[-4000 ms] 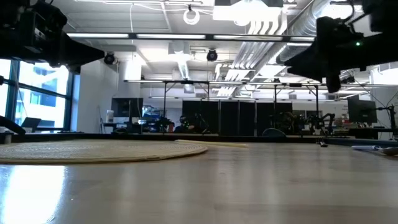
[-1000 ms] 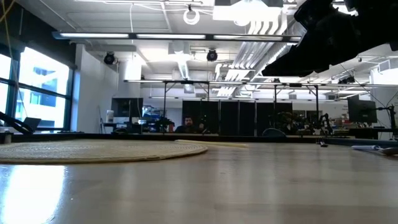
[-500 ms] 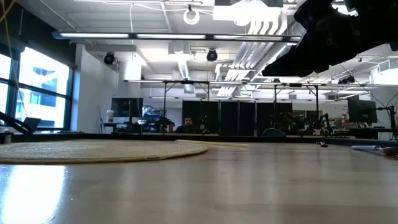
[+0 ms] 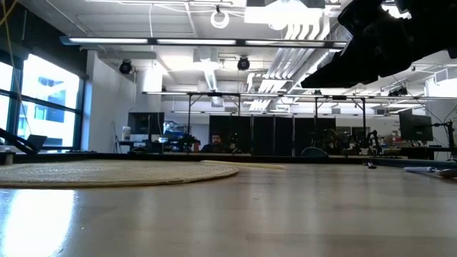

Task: Pick & Place Utensil
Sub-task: Put the white bowl on the middle of the yellow mat

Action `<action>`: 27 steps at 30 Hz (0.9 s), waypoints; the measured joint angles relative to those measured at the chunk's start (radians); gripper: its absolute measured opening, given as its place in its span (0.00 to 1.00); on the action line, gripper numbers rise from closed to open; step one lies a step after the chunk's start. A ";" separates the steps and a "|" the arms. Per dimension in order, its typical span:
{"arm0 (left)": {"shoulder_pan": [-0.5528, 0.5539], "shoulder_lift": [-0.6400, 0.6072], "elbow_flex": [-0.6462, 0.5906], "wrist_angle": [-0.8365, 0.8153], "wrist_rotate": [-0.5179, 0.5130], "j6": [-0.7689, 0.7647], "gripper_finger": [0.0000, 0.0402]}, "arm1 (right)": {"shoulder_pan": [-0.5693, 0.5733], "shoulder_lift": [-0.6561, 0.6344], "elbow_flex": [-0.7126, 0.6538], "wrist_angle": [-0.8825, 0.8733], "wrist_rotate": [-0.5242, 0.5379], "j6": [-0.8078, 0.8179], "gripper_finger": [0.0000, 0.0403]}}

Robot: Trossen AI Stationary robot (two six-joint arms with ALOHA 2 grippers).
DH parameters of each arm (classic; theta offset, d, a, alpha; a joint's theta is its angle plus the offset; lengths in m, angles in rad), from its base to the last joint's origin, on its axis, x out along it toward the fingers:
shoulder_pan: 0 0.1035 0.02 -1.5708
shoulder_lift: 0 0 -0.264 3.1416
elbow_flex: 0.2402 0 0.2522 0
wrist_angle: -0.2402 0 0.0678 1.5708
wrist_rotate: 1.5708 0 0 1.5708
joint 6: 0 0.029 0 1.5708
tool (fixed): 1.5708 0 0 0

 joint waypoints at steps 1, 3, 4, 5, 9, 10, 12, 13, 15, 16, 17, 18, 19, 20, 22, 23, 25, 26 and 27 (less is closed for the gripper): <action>0.000 0.007 0.000 0.002 0.005 -0.011 0.41 | 0.000 0.000 0.000 0.000 0.002 0.000 0.48; -0.001 0.013 0.000 0.008 0.014 -0.020 0.39 | 0.000 0.000 0.000 0.000 0.012 0.000 0.48; -0.001 0.014 0.000 0.008 0.013 -0.021 0.38 | 0.000 0.000 0.000 0.000 0.020 -0.001 0.48; -0.001 0.014 0.000 0.009 0.008 -0.020 0.36 | 0.000 0.000 0.000 0.000 0.029 -0.001 0.48; -0.001 0.013 0.001 0.027 -0.026 -0.012 0.29 | 0.000 0.000 0.000 0.000 0.040 0.002 0.48; -0.001 0.013 0.001 0.040 -0.030 0.001 0.26 | 0.000 0.000 0.000 0.000 0.039 0.002 0.48; -0.001 0.013 0.001 0.051 -0.039 0.029 0.19 | 0.000 0.000 0.000 0.000 0.038 0.002 0.48; -0.001 0.013 0.001 0.054 -0.046 0.038 0.15 | 0.000 0.000 0.000 0.000 0.037 0.002 0.48; -0.001 0.013 0.001 0.058 -0.050 0.054 0.08 | 0.000 0.000 0.000 -0.001 0.037 0.002 0.48; -0.001 0.012 0.002 0.055 -0.047 0.058 0.05 | 0.000 0.000 0.000 -0.001 0.037 0.002 0.48; -0.001 0.011 0.003 0.052 -0.043 0.060 0.03 | 0.000 0.000 0.000 -0.001 0.037 0.002 0.48; -0.001 0.011 0.003 0.049 -0.033 0.061 0.03 | 0.000 0.000 0.000 -0.001 0.037 0.002 0.48; -0.001 0.011 0.003 0.046 -0.024 0.062 0.04 | 0.000 0.000 0.000 -0.001 0.037 0.003 0.48; -0.001 0.011 0.003 0.040 -0.019 0.064 0.05 | 0.000 0.000 0.000 -0.002 0.036 0.002 0.48; -0.001 0.011 0.003 0.028 -0.014 0.068 0.08 | 0.000 0.000 0.000 -0.004 0.036 0.003 0.48; -0.001 0.011 0.003 0.024 -0.014 0.073 0.09 | 0.000 0.000 0.000 -0.006 0.036 0.003 0.48; -0.001 0.012 0.003 0.022 -0.009 0.090 0.08 | 0.000 0.000 0.000 -0.010 0.035 0.003 0.48; -0.001 0.012 0.003 0.021 -0.007 0.093 0.07 | 0.000 0.000 0.000 -0.015 0.035 0.003 0.48; -0.001 0.012 0.003 0.021 -0.005 0.098 0.06 | 0.000 0.000 0.000 -0.019 0.035 0.003 0.48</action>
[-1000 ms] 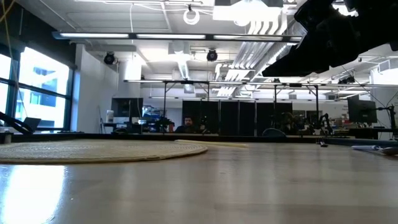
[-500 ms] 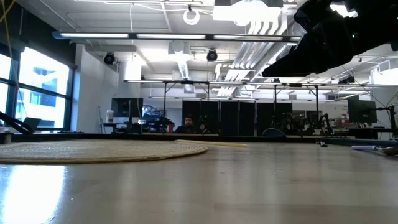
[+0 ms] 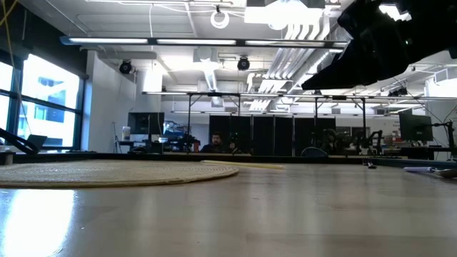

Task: Pick & Place Utensil
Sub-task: Put the white bowl on the middle of the yellow mat

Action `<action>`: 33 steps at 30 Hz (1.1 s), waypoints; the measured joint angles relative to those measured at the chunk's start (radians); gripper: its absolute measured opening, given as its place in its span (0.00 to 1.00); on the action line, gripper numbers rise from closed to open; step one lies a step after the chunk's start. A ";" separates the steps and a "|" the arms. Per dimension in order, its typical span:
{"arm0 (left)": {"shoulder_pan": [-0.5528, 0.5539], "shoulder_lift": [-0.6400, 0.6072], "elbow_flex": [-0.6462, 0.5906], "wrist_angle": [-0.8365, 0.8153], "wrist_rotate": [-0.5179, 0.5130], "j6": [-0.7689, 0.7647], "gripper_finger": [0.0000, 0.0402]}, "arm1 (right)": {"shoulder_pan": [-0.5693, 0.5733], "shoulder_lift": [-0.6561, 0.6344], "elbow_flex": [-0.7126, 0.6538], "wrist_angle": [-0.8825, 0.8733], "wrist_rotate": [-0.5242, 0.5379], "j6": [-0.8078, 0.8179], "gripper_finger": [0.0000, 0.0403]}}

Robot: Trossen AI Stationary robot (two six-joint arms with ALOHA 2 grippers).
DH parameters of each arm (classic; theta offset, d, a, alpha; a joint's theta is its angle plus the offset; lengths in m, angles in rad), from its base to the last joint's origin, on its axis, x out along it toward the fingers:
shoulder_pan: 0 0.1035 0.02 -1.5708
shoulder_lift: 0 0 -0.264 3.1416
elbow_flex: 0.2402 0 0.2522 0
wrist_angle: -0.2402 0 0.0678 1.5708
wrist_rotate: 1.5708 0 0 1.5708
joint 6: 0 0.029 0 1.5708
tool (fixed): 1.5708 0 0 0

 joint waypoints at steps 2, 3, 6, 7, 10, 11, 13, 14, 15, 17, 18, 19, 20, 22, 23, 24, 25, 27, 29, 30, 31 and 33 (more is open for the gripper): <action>0.000 0.000 0.005 -0.008 0.002 0.016 0.03 | 0.000 0.000 0.000 -0.005 0.000 0.000 0.48; 0.000 0.000 0.013 -0.021 0.002 0.022 0.02 | 0.000 0.000 0.000 -0.005 0.000 0.000 0.48; 0.000 0.002 0.053 -0.093 0.001 0.037 0.02 | 0.000 0.000 0.000 -0.005 0.000 0.000 0.48; 0.000 0.002 0.071 -0.128 0.000 0.041 0.01 | 0.000 0.000 0.000 -0.005 0.000 0.000 0.48; 0.000 0.002 0.139 -0.271 -0.013 0.065 0.01 | 0.000 0.000 0.000 -0.005 0.000 0.000 0.48; 0.000 0.002 0.161 -0.323 -0.026 0.073 0.01 | 0.000 0.000 0.000 -0.005 0.000 0.000 0.48; 0.000 0.002 0.198 -0.405 -0.050 0.085 0.01 | 0.000 0.000 0.000 -0.005 0.000 0.000 0.48; 0.000 0.002 0.212 -0.432 -0.059 0.093 0.00 | 0.000 0.000 0.000 -0.005 0.000 0.000 0.48; 0.000 0.002 0.220 -0.450 -0.068 0.099 0.00 | 0.000 0.000 0.000 -0.006 0.000 0.000 0.48; 0.000 0.002 0.225 -0.462 -0.072 0.114 0.00 | 0.000 0.000 0.000 -0.006 0.000 0.000 0.48; 0.000 0.005 0.225 -0.466 -0.069 0.119 0.00 | 0.000 0.000 0.000 -0.007 0.000 0.000 0.48; 0.000 0.010 0.225 -0.467 -0.065 0.122 0.00 | 0.000 0.000 0.000 -0.008 0.000 0.000 0.48; 0.000 0.015 0.225 -0.470 -0.056 0.128 0.00 | 0.000 0.000 0.000 -0.009 0.000 0.000 0.48; 0.000 0.029 0.225 -0.481 -0.031 0.137 0.00 | 0.000 0.000 0.000 -0.012 0.000 0.000 0.48; 0.000 0.037 0.225 -0.486 -0.021 0.138 0.00 | 0.000 0.000 0.000 -0.012 0.000 -0.001 0.48; 0.000 0.046 0.225 -0.492 -0.013 0.138 0.00 | 0.000 0.000 0.000 -0.013 0.000 -0.003 0.48; 0.000 0.056 0.225 -0.497 -0.003 0.143 0.00 | 0.000 0.000 0.000 -0.013 0.001 -0.003 0.48; 0.000 0.078 0.230 -0.504 0.013 0.152 0.00 | 0.000 0.000 0.000 -0.013 0.001 -0.003 0.48; 0.000 0.108 0.259 -0.531 0.028 0.174 0.00 | 0.000 0.000 0.000 -0.012 0.001 -0.004 0.48; 0.000 0.125 0.278 -0.555 0.030 0.185 0.00 | 0.000 0.000 0.000 -0.013 0.001 -0.004 0.48; 0.000 0.142 0.300 -0.584 0.032 0.196 0.00 | 0.000 0.000 0.000 -0.013 0.003 -0.004 0.48; 0.000 0.177 0.355 -0.663 0.034 0.211 0.00 | 0.000 0.000 0.000 -0.012 0.009 -0.005 0.48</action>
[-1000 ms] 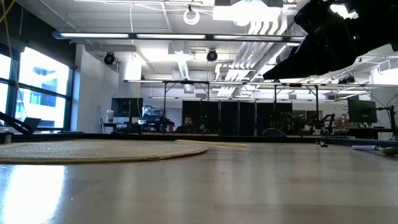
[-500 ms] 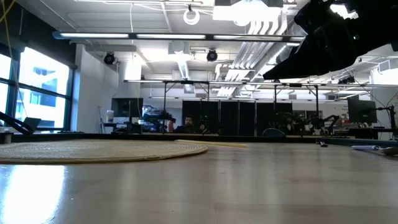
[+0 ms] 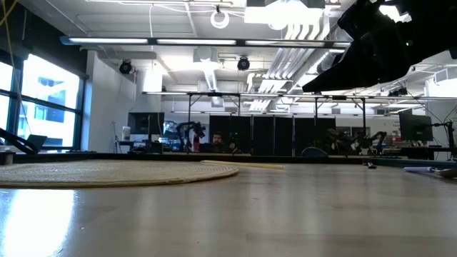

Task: Pick & Place Utensil
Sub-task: Put the white bowl on the middle of the yellow mat

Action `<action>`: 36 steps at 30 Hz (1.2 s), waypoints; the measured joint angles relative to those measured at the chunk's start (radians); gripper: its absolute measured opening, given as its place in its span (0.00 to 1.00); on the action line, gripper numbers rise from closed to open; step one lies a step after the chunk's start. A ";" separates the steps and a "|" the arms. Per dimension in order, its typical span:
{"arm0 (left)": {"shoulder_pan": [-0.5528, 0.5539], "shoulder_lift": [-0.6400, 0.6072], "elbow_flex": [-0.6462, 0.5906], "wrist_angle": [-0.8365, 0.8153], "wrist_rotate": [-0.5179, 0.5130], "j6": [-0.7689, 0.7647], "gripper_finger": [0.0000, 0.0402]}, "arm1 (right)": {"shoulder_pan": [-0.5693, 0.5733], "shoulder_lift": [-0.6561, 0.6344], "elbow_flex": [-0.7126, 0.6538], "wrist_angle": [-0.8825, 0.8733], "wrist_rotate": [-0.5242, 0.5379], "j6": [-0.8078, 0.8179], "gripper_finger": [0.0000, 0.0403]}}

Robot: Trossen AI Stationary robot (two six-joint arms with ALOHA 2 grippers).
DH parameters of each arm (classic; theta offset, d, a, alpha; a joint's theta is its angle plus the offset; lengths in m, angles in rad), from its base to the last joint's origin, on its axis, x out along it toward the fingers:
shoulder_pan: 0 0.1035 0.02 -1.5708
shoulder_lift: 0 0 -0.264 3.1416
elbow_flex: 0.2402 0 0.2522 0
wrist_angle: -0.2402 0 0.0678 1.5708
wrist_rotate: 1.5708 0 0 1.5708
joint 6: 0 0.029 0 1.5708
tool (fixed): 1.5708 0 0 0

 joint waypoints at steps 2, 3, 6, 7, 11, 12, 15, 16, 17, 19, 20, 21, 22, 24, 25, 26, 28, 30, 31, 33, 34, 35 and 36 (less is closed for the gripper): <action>0.000 0.035 0.060 -0.058 0.001 0.025 0.00 | 0.000 0.000 0.000 0.000 0.005 0.000 0.48; 0.000 0.054 0.090 -0.083 -0.003 0.040 0.00 | 0.000 0.000 0.000 0.000 0.005 -0.001 0.48; 0.003 0.109 0.173 -0.166 -0.021 0.079 0.00 | 0.000 0.000 0.000 0.000 0.006 -0.002 0.48; 0.009 0.128 0.199 -0.193 -0.024 0.096 0.00 | 0.000 0.000 0.000 0.000 0.006 -0.002 0.48; 0.024 0.176 0.263 -0.275 -0.037 0.155 0.00 | 0.000 0.000 0.000 0.000 0.007 -0.002 0.48; 0.031 0.181 0.274 -0.287 -0.037 0.171 0.00 | 0.000 0.000 0.000 0.000 0.006 -0.002 0.48; 0.050 0.184 0.290 -0.320 -0.070 0.226 0.00 | 0.000 0.000 0.000 0.001 0.004 0.002 0.48; 0.061 0.183 0.294 -0.322 -0.081 0.250 0.00 | 0.000 0.000 0.000 0.001 0.004 0.002 0.48; 0.076 0.182 0.297 -0.325 -0.094 0.279 0.00 | 0.000 0.000 0.000 0.001 0.003 0.002 0.48; 0.109 0.179 0.298 -0.340 -0.133 0.348 0.00 | 0.000 0.000 0.000 0.009 0.003 0.004 0.48; 0.132 0.177 0.299 -0.346 -0.146 0.387 0.00 | 0.000 0.000 0.000 0.010 0.003 0.004 0.48; 0.154 0.175 0.299 -0.349 -0.158 0.428 0.00 | 0.000 0.000 0.000 0.012 0.003 0.004 0.48; 0.177 0.175 0.299 -0.349 -0.170 0.474 0.00 | 0.000 0.000 0.000 0.016 0.003 0.004 0.48; 0.230 0.175 0.299 -0.348 -0.206 0.570 0.00 | 0.000 0.000 0.000 0.023 0.003 0.005 0.48; 0.258 0.175 0.299 -0.348 -0.225 0.619 0.00 | 0.000 0.000 0.000 0.025 0.002 0.005 0.48; 0.286 0.175 0.299 -0.347 -0.249 0.666 0.00 | 0.000 0.000 0.000 0.024 0.002 0.005 0.48; 0.337 0.175 0.299 -0.345 -0.302 0.753 0.00 | 0.000 0.000 0.000 0.024 -0.001 0.005 0.48; 0.388 0.175 0.299 -0.345 -0.359 0.837 0.00 | 0.000 0.000 0.000 0.024 -0.014 0.005 0.48; 0.410 0.175 0.299 -0.345 -0.380 0.878 0.00 | 0.000 0.000 0.000 0.024 -0.020 0.005 0.48; 0.460 0.175 0.292 -0.334 -0.391 0.948 0.00 | 0.000 0.000 0.000 0.024 -0.023 0.015 0.48; 0.484 0.175 0.283 -0.322 -0.390 0.980 0.00 | 0.001 0.000 0.000 0.024 -0.024 0.028 0.48; 0.508 0.172 0.273 -0.307 -0.383 1.006 0.00 | 0.001 0.000 0.000 0.024 -0.026 0.040 0.48; 0.527 0.168 0.261 -0.291 -0.376 1.029 0.00 | 0.001 0.000 0.000 0.024 -0.026 0.052 0.48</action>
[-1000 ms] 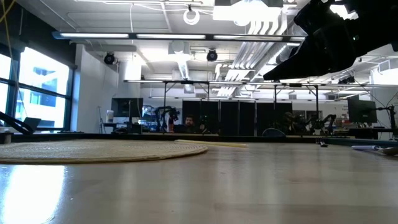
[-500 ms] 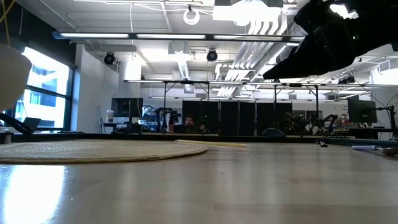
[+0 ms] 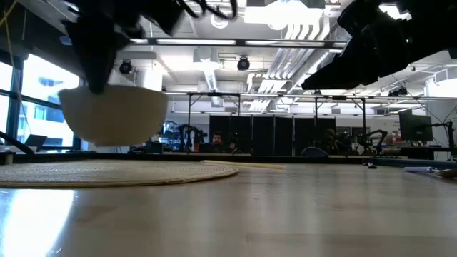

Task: Pick & Place Utensil
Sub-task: Put the white bowl on the middle of the yellow mat

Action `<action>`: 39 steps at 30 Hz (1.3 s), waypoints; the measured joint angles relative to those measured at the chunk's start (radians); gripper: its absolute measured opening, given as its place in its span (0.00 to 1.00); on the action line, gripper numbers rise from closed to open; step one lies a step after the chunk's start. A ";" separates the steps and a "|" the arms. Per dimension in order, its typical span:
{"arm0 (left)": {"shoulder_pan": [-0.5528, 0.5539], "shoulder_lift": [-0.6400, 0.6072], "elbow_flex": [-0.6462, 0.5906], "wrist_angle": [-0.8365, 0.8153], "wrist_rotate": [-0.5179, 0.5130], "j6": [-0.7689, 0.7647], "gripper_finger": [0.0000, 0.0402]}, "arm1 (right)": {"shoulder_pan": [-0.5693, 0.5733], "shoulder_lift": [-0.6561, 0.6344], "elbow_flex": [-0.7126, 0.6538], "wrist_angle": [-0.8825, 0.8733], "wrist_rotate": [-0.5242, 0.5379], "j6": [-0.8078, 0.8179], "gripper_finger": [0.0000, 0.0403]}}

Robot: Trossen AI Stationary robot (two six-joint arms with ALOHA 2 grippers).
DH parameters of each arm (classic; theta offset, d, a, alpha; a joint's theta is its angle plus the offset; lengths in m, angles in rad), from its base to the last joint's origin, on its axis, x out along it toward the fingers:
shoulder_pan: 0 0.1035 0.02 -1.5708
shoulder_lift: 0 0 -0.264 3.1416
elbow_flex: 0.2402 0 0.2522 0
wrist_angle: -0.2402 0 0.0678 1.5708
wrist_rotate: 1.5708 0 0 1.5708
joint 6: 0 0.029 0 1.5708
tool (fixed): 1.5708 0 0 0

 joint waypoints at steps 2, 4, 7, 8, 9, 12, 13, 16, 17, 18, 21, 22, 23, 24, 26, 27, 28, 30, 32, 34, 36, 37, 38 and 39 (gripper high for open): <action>0.035 -0.008 -0.017 0.018 0.000 0.033 0.00 | 0.000 0.000 0.000 -0.005 -0.009 0.018 0.48; 0.055 -0.019 -0.031 0.033 -0.005 0.049 0.00 | 0.000 0.000 0.000 -0.013 -0.036 0.024 0.48; 0.074 -0.023 -0.041 0.064 -0.004 0.081 0.00 | 0.000 0.000 0.000 -0.017 -0.080 0.031 0.48; 0.079 -0.023 -0.043 0.064 0.002 0.092 0.00 | 0.000 0.000 0.000 -0.018 -0.083 0.039 0.48; 0.083 -0.022 -0.044 0.052 0.008 0.102 0.00 | 0.001 0.000 0.000 -0.018 -0.083 0.050 0.48; 0.096 -0.021 -0.067 0.086 0.009 0.128 0.00 | 0.000 0.000 0.000 -0.019 -0.081 0.059 0.48; 0.101 -0.019 -0.075 0.089 0.010 0.130 0.00 | 0.000 0.000 0.000 -0.019 -0.082 0.059 0.48; 0.108 -0.020 -0.099 0.069 0.008 0.117 0.00 | 0.000 0.000 0.000 -0.020 -0.082 0.061 0.48; 0.108 -0.020 -0.106 0.078 0.008 0.117 0.00 | 0.000 0.000 0.000 -0.021 -0.082 0.061 0.48; 0.108 -0.019 -0.114 0.086 0.011 0.119 0.00 | 0.000 0.000 0.000 -0.020 -0.081 0.061 0.48; 0.107 -0.020 -0.147 0.115 0.043 0.121 0.00 | 0.000 0.000 0.000 -0.017 -0.081 0.060 0.48; 0.107 -0.019 -0.153 0.138 0.048 0.121 0.00 | 0.000 0.000 0.000 -0.016 -0.081 0.060 0.48; 0.107 -0.019 -0.155 0.145 0.048 0.122 0.00 | 0.000 0.000 0.000 -0.016 -0.080 0.059 0.48; 0.107 -0.019 -0.156 0.140 0.046 0.123 0.00 | 0.000 0.000 0.000 -0.016 -0.080 0.059 0.48; 0.107 -0.019 -0.157 0.143 0.044 0.124 0.00 | 0.000 0.000 0.000 -0.016 -0.080 0.059 0.48; 0.107 -0.019 -0.157 0.145 0.036 0.123 0.00 | 0.000 0.000 0.000 -0.015 -0.080 0.059 0.48; 0.107 -0.019 -0.157 0.145 0.028 0.124 0.00 | 0.000 0.000 0.000 -0.013 -0.080 0.059 0.48; 0.107 -0.019 -0.157 0.146 0.023 0.117 0.01 | 0.000 0.000 0.000 -0.014 -0.080 0.059 0.48; 0.107 -0.019 -0.157 0.144 0.021 0.116 0.02 | 0.000 0.000 0.000 -0.014 -0.080 0.059 0.48; 0.107 -0.019 -0.157 0.145 0.021 0.115 0.04 | 0.000 0.000 0.000 -0.015 -0.080 0.058 0.48; 0.107 -0.019 -0.157 0.145 0.021 0.109 0.04 | 0.000 0.000 0.000 -0.015 -0.080 0.058 0.48; 0.107 -0.019 -0.157 0.145 0.021 0.106 0.04 | 0.000 0.000 0.000 -0.015 -0.080 0.058 0.48; 0.107 -0.019 -0.157 0.144 0.021 0.100 0.05 | 0.000 0.000 0.000 -0.015 -0.080 0.058 0.48; 0.107 -0.019 -0.157 0.142 0.020 0.091 0.05 | 0.000 0.000 0.000 -0.015 -0.080 0.059 0.48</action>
